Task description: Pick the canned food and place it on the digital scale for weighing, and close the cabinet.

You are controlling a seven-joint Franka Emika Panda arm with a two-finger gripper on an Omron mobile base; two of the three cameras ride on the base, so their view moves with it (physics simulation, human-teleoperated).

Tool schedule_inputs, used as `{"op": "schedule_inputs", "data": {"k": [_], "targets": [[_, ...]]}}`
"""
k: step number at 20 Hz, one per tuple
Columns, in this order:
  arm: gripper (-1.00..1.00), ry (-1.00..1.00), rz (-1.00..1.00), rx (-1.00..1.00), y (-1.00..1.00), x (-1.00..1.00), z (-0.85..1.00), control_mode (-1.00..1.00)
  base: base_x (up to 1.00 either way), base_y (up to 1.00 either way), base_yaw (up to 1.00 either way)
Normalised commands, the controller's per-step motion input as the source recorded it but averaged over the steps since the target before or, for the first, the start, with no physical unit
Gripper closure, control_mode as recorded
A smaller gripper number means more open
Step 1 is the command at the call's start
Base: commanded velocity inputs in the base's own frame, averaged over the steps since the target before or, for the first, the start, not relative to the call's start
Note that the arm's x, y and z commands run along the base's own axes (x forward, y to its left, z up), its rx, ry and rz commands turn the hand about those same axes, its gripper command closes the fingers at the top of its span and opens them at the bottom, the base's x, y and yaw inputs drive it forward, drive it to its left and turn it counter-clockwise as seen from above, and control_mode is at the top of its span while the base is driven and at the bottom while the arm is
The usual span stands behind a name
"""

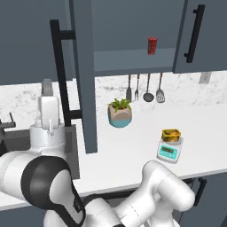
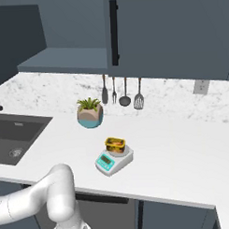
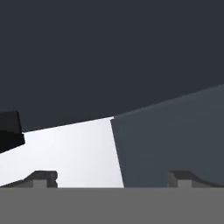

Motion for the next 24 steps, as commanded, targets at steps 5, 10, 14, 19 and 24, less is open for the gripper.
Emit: {"op": "schedule_inputs", "data": {"k": [5, 10, 14, 19, 24], "targets": [[-1.00, 0.12, -0.12, 0.35, -0.97, 0.07, -0.31, -1.00, 0.00, 0.00, 0.00], [-1.00, 0.22, -0.09, 0.40, -1.00, 0.09, -0.09, -1.00, 0.00, 0.00, 0.00], [-1.00, 0.41, -0.10, 0.34, -1.00, 0.66, -0.01, -1.00, 0.00, 0.00, 0.00], [-1.00, 0.38, -0.03, 0.29, -0.88, 0.82, -0.02, -1.00, 0.00, 0.00, 0.00], [-1.00, 0.04, -0.01, 0.08, -0.31, 0.68, 0.00, -1.00, 0.00, 0.00, 0.00]]}}
